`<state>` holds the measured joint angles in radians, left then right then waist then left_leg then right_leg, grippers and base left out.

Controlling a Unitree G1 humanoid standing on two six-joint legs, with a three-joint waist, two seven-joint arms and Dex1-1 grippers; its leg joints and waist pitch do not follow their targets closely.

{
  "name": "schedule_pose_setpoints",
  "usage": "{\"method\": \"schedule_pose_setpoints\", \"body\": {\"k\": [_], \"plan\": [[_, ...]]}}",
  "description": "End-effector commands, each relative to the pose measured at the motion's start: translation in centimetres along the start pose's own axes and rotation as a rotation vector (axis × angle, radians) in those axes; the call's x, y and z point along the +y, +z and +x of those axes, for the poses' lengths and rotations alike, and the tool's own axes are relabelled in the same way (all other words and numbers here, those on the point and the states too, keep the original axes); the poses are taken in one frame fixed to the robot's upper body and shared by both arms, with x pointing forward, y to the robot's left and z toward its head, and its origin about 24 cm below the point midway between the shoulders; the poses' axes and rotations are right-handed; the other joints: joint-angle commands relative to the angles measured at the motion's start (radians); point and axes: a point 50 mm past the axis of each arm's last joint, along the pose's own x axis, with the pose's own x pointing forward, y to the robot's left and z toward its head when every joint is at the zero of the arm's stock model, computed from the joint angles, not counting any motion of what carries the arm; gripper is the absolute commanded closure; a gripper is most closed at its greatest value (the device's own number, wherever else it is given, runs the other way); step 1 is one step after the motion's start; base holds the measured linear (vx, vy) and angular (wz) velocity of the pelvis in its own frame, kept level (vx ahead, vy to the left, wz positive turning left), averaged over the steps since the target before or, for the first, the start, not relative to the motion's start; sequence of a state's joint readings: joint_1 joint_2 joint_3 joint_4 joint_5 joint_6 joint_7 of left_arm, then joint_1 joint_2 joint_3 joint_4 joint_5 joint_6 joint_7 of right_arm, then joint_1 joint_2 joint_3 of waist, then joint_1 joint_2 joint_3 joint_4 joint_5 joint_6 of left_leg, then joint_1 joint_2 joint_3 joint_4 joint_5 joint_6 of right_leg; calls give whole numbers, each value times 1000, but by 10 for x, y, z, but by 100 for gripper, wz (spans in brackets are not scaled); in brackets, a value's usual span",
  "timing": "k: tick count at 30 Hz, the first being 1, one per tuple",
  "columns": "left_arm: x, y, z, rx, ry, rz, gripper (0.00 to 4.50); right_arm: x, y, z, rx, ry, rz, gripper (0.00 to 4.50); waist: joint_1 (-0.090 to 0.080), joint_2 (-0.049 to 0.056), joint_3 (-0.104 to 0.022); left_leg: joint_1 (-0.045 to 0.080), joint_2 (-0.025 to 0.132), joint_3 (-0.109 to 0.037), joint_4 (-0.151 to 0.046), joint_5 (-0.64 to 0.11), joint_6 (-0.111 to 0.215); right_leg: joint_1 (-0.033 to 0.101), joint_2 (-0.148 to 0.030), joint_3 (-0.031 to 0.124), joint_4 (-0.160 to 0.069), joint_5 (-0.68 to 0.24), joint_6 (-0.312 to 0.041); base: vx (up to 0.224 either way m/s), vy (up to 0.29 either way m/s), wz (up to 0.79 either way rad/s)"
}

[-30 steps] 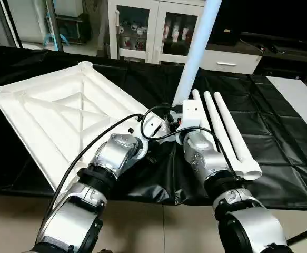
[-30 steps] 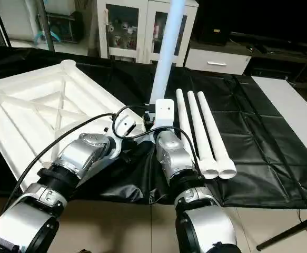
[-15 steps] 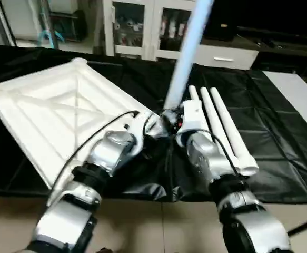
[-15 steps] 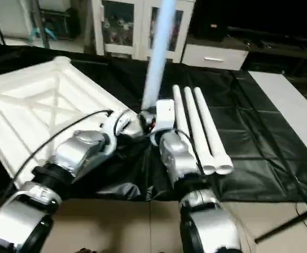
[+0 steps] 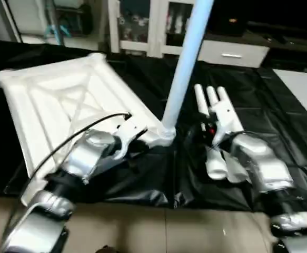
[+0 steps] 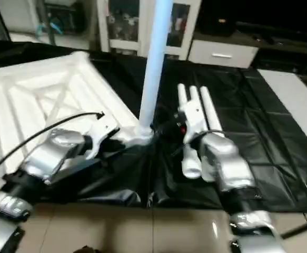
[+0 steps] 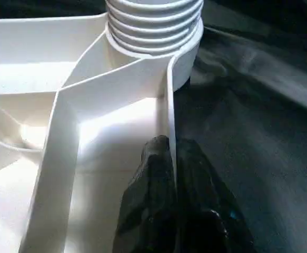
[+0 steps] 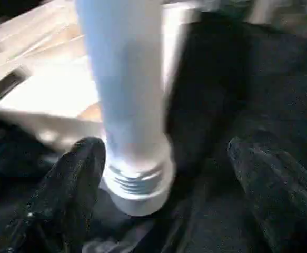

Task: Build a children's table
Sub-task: Rotate leg to tighten

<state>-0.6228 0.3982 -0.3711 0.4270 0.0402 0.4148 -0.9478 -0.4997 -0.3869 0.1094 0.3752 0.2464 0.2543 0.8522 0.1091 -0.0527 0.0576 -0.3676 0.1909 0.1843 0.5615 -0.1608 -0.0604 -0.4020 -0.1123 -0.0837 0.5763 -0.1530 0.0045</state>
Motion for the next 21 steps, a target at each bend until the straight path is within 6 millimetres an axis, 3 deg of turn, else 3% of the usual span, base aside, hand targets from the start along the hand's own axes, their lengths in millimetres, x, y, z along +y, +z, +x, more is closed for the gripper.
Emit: {"method": "schedule_pose_setpoints", "body": {"k": [1, 2, 3, 4, 5, 8, 10, 16, 21], "plan": [[-16, -17, 6, 86, -138, 49, 450, 2, 5, -7, 16, 102, -39, 9, 6, 5, -64, 28, 43, -3, -68, -329, 3, 25, -42, 49, -61, -248, -188, 77, -38, 14], [-16, -17, 6, 86, -138, 49, 450, 2, 5, -7, 16, 102, -39, 4, 7, 5, -65, 30, 43, 0, -66, -316, 5, 23, -40, 50, -58, -232, -195, 80, -35, 14], [-18, -19, 2, 100, -166, 67, 450, 4, 5, -11, 41, 143, -51, 4, 12, 2, -73, 25, 41, 4, -58, -230, 18, 33, -35, 52, -37, -117, -228, 80, -35, 14], [-19, -21, -1, 116, -191, 81, 450, 7, 4, -12, 67, 178, -74, 4, 12, -4, -74, 18, 40, 5, -55, -199, 27, 37, -34, 52, -30, -83, -233, 74, -24, 6], [-20, -23, -5, 130, -223, 107, 450, 9, 3, -13, 98, 212, -109, 4, 14, -4, -74, 13, 38, 7, -51, -151, 41, 40, -32, 54, -20, -31, -239, 60, -8, -1], [-21, -24, -9, 148, -252, 123, 450, 11, 2, -12, 122, 233, -142, 4, 14, -3, -75, 15, 37, 8, -46, -112, 55, 42, -32, 52, -14, -15, -255, 20, -3, 0], [-22, -26, -12, 164, -270, 136, 450, 13, 1, -10, 140, 254, -163, 4, 14, -3, -73, 17, 39, 8, -48, -141, 48, 42, -34, 53, -18, -64, -251, 0, 0, 0], [-28, -30, -17, 197, -331, 156, 450, 21, -1, 0, 198, 392, -196, 4, 10, -3, -64, 23, 44, 2, -62, -290, -14, 33, -37, 57, -38, -264, -202, 0, 0, 0], [-30, -30, -16, 200, -341, 162, 450, 22, -2, 6, 220, 447, -192, 4, 7, -3, -66, 24, 43, 1, -61, -304, -26, 31, -36, 58, -38, -270, -200, 0, 0, 0]]}}
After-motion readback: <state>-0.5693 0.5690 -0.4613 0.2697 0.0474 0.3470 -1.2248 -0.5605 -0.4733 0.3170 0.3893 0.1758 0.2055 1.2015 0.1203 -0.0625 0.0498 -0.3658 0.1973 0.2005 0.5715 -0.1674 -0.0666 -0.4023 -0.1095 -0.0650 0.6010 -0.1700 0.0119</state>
